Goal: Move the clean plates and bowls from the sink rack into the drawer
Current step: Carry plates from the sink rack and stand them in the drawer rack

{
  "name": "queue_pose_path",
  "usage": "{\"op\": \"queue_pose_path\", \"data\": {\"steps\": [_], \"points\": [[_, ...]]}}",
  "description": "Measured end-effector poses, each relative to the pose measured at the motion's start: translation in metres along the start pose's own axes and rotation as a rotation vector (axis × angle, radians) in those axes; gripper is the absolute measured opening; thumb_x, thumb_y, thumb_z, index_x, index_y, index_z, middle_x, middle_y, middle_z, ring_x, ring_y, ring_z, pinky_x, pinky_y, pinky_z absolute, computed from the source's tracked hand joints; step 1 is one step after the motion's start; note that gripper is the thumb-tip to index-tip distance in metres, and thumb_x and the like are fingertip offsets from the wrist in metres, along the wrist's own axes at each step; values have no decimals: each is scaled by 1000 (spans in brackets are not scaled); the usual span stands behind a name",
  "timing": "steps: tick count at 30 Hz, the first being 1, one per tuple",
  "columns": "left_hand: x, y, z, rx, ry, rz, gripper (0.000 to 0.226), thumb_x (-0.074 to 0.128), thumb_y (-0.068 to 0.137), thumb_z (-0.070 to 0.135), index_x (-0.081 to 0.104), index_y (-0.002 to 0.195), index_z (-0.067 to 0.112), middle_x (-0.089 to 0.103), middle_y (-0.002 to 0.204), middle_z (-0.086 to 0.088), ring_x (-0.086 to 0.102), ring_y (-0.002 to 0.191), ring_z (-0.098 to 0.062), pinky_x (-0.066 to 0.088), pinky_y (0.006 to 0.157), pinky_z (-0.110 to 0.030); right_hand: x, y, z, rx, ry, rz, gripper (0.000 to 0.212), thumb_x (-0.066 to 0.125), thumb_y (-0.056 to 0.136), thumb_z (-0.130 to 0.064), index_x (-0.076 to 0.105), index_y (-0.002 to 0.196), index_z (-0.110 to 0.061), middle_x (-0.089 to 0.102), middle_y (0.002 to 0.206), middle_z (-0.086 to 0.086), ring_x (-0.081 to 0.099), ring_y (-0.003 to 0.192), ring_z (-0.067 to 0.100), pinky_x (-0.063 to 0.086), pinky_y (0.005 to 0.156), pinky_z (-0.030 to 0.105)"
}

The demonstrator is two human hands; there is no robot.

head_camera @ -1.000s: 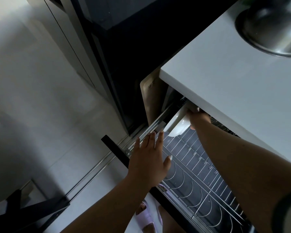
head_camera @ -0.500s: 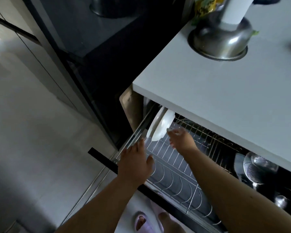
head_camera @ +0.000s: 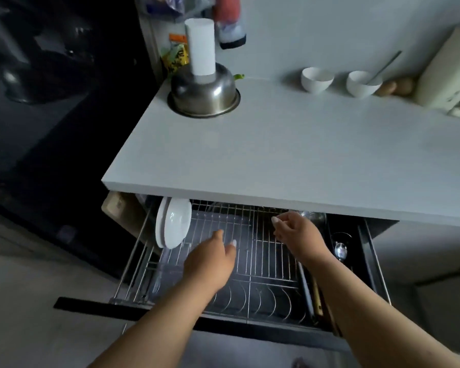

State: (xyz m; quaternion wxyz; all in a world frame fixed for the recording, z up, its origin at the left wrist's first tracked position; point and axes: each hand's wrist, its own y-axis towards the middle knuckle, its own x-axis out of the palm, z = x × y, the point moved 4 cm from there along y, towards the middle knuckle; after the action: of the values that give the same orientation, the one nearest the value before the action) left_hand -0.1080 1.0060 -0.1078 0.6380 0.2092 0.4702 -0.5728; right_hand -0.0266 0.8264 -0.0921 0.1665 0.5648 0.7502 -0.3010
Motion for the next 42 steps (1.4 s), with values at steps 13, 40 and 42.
{"op": "queue_pose_path", "data": {"steps": [13, 40, 42], "points": [[80, -24, 242, 334, 84, -71, 48, 34, 99, 46, 39, 141, 23, 65, 114, -5, 63, 99, -27, 52, 79, -35, -209, -61, 131, 104, 194, 336, 25, 56, 91, -42, 60, 75, -23, 68, 70, -3, 64, 70, 17, 49, 70, 33], [362, -173, 696, 1059, 224, -489, 50, 32, 98, 47, 37, 141, 23, 66, 111, 0, 61, 99, -18, 52, 85, -38, -578, -317, 446, 667, 225, 1137, 25, 51, 94, -42, 62, 91, -19, 66, 84, -5, 61, 82, 17, 45, 65, 30], [371, -173, 711, 1083, 236, -513, 48, 32, 99, 46, 38, 140, 21, 64, 112, 1, 60, 101, -17, 50, 83, -34, -604, -320, 456, 703, 166, 1188, 25, 54, 93, -39, 63, 97, -17, 66, 89, -1, 59, 82, 19, 42, 65, 28]]}}
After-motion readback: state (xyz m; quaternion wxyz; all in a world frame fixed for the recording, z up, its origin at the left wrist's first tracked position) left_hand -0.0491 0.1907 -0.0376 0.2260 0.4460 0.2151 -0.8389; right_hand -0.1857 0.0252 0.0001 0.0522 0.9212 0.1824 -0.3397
